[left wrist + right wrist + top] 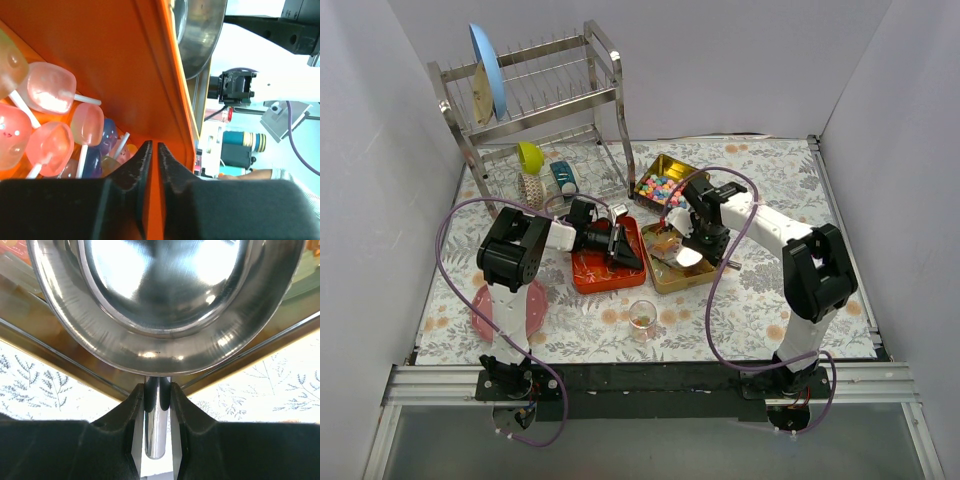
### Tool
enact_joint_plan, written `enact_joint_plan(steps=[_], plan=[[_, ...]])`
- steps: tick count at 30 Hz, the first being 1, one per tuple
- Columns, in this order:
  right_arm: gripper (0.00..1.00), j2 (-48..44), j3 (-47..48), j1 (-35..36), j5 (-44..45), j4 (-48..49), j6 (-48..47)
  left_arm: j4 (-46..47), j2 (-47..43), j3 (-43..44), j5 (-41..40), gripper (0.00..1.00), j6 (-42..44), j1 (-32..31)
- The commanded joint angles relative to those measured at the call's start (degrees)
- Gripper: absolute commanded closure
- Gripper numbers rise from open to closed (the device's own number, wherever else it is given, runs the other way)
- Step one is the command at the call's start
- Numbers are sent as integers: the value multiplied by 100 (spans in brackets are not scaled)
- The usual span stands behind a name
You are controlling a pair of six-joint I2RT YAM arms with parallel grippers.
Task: Pack the candies
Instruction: Scoop the fake candies from the storage box.
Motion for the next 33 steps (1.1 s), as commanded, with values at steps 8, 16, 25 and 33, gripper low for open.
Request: enact_joint_plan(steps=[8,16,25,33], plan=[[99,-363,-891,-46,-762,1534,-343,-1741,-155,557,576,77,944,127],[99,-636,-1278,-239,-868,1763,-141,-2830,-295,830,427,66,1674,223],[99,-1355,-1532,-388,-868,1895,-131,-3367,-445,865,348,67,2105,382],[89,-1076,-1551,-397,-1220,1825,175,-3508,-506,839,216,65,2237,417]])
